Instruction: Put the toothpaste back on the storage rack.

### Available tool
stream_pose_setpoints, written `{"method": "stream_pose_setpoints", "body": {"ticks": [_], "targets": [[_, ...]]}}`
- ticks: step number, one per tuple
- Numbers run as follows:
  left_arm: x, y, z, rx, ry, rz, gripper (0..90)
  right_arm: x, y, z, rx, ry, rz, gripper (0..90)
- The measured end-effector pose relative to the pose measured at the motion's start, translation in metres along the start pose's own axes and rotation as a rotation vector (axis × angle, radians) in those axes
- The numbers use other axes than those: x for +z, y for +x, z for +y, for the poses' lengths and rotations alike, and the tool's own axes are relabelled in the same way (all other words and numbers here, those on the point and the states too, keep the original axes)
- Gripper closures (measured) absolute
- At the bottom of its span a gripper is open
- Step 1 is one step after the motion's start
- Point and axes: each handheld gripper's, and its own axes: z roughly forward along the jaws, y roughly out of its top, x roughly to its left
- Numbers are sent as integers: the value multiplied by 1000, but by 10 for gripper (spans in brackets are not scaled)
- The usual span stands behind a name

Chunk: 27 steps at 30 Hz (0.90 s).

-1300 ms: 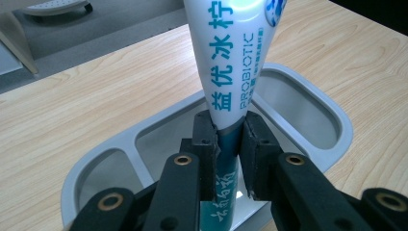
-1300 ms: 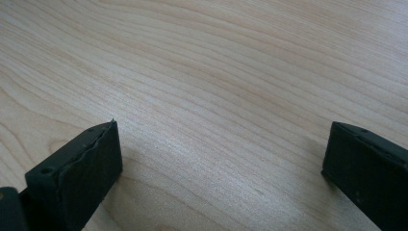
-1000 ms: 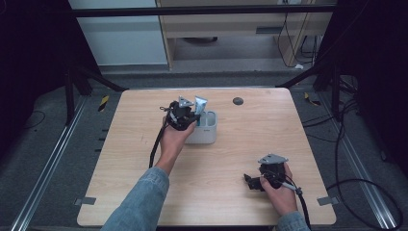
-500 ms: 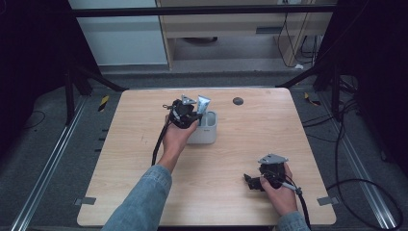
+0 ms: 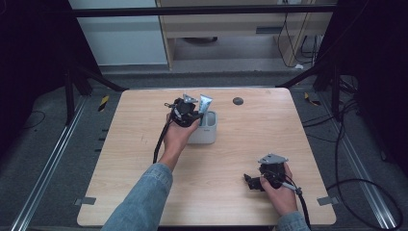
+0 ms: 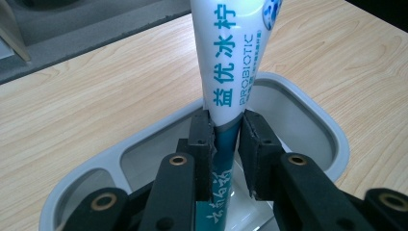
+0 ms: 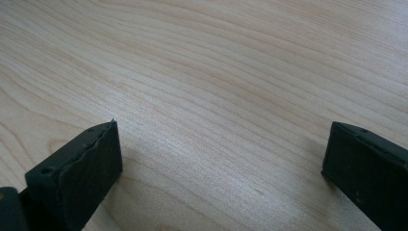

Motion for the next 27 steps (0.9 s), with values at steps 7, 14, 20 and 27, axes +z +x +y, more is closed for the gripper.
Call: {"method": "stream_pose_setpoints", "body": {"ticks": [7,14,20,27], "targets": [[-7,-1,1,5,-26,14,671,0,0,0,1,1,0,4],[-20,-2,-2,28,-30,41,609,0,0,0,0,1,-2,4],[-31,-5,-7,33,-41,51,563,0,0,0,1,1,-1,4],[-42,-11,-12,40,-50,38,511,0,1,0,10,-2,-7,4]]}}
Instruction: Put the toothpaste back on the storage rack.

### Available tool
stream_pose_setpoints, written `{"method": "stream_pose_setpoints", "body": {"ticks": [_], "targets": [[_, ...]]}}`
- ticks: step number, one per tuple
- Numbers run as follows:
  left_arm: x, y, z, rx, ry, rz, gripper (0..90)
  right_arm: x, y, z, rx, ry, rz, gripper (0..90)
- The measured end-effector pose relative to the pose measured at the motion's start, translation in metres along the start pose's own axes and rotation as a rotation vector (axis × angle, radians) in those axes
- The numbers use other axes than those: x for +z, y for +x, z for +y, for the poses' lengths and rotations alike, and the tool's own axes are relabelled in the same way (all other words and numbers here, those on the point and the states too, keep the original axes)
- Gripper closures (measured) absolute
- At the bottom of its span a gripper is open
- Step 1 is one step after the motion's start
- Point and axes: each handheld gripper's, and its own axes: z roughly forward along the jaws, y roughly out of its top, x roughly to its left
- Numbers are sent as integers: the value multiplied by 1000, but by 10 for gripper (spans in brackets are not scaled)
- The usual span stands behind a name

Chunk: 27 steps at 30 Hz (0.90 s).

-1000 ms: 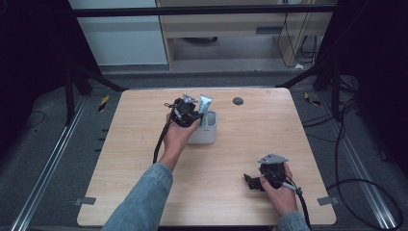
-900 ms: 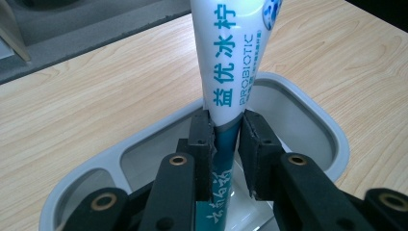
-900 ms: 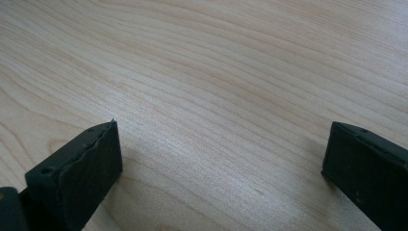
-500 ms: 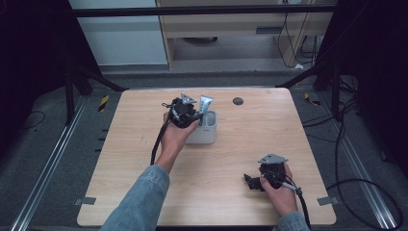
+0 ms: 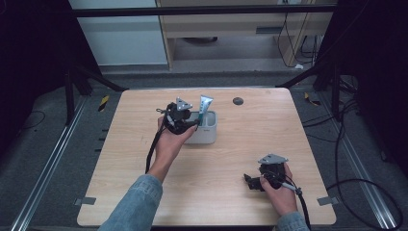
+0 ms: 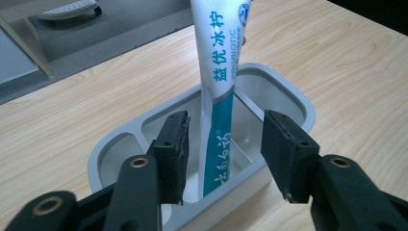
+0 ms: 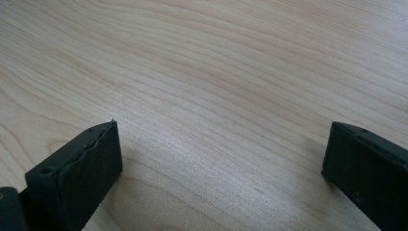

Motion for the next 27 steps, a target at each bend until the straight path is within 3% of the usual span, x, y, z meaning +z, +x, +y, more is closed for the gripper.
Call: {"method": "stream_pose_setpoints", "body": {"ticks": [11,19,27], "targets": [[-7,-7,0,1,-3,-32,345,0,0,0,1,0,-1,4],[-16,-14,-1,13,17,-108,224,0,0,0,3,0,0,4],[-24,-19,-7,23,37,-105,111,0,0,0,2,0,-1,4]]}}
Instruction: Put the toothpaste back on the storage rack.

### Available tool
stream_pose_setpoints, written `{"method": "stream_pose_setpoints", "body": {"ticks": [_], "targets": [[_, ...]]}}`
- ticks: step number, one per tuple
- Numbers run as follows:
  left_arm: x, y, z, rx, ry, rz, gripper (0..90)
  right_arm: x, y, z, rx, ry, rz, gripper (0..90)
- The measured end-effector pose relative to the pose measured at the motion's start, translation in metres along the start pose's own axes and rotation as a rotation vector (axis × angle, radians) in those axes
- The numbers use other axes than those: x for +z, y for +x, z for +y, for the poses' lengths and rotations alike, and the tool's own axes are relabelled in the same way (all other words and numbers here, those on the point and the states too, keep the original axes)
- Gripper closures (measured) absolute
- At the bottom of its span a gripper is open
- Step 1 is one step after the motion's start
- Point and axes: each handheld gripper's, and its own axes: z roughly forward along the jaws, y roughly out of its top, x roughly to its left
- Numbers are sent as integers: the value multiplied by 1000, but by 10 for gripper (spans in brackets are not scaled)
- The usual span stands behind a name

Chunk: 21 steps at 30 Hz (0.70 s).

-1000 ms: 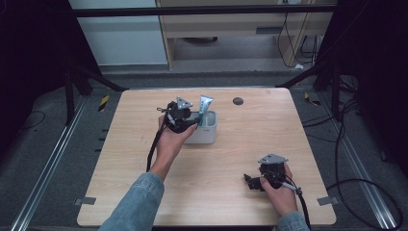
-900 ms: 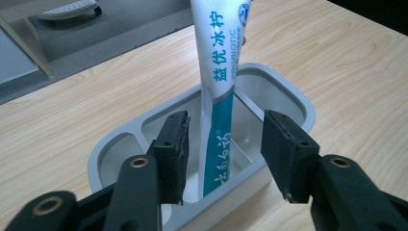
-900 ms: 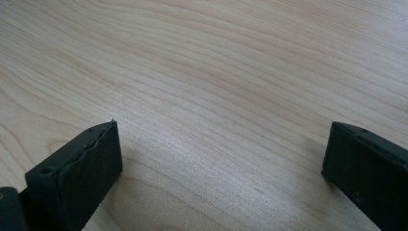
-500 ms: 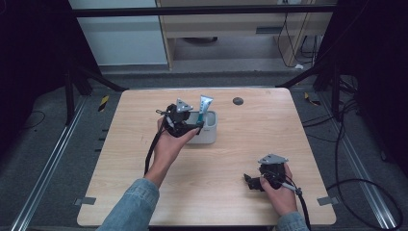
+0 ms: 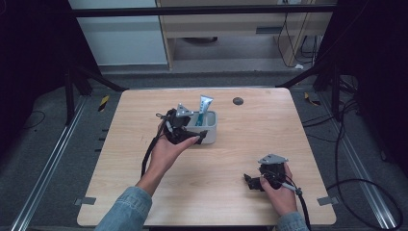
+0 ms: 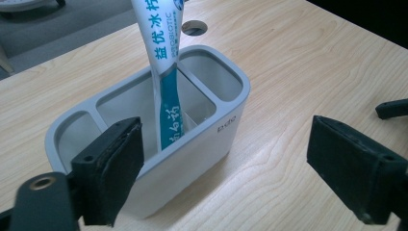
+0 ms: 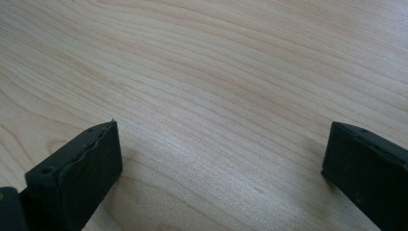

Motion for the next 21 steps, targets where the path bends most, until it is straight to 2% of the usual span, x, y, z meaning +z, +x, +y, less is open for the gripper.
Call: {"method": "stream_pose_setpoints", "body": {"ticks": [9,21], "targets": [[-5,-6,-6,12,16,-12,87,0,0,0,0,0,1,4],[-14,-6,-22,7,30,-17,64,0,0,0,1,0,0,4]]}}
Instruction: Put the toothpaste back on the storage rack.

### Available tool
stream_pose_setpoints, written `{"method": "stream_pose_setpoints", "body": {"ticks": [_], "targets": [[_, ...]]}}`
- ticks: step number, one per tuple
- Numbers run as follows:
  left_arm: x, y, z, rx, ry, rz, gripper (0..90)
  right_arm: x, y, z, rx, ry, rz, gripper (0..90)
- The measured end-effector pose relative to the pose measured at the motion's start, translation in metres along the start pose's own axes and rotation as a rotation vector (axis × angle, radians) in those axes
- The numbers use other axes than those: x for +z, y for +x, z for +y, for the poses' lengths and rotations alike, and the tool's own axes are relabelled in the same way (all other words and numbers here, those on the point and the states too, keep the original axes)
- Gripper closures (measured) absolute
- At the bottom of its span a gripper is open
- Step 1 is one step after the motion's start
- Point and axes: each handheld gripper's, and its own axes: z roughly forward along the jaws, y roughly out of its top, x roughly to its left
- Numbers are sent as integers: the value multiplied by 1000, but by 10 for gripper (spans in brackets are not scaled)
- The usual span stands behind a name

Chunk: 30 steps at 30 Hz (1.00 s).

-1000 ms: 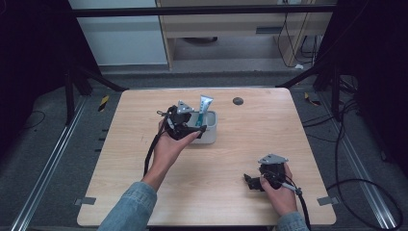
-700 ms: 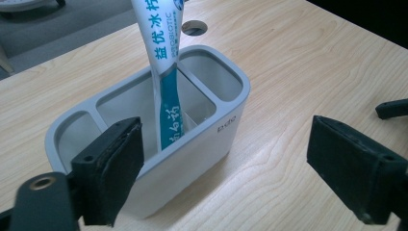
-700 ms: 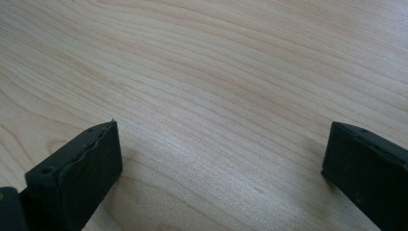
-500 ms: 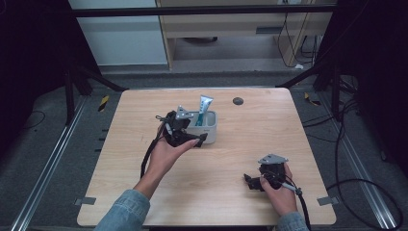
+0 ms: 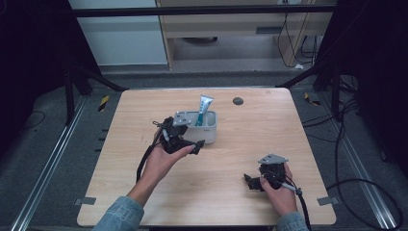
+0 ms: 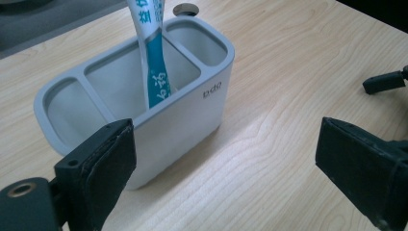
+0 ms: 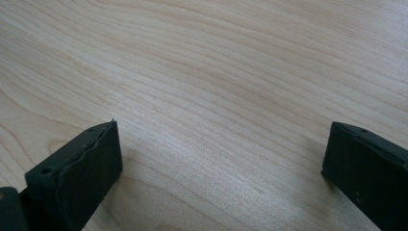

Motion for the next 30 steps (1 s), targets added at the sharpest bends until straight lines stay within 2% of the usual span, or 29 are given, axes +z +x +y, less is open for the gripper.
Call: {"method": "stream_pose_setpoints", "body": {"ticks": [2,6,11,19,30], "targets": [[-4,2,-7,-11,-17,3,65,0,0,0,0,0,0,4],[-9,5,-20,-2,-11,20,68,0,0,0,2,0,-2,4],[-15,10,-32,-22,-10,24,68,0,0,0,2,0,-3,4],[-20,17,-49,-25,16,37,65,0,0,0,2,0,-3,4],[-30,37,-75,-44,62,84,65,0,0,0,2,0,-3,4]]}}
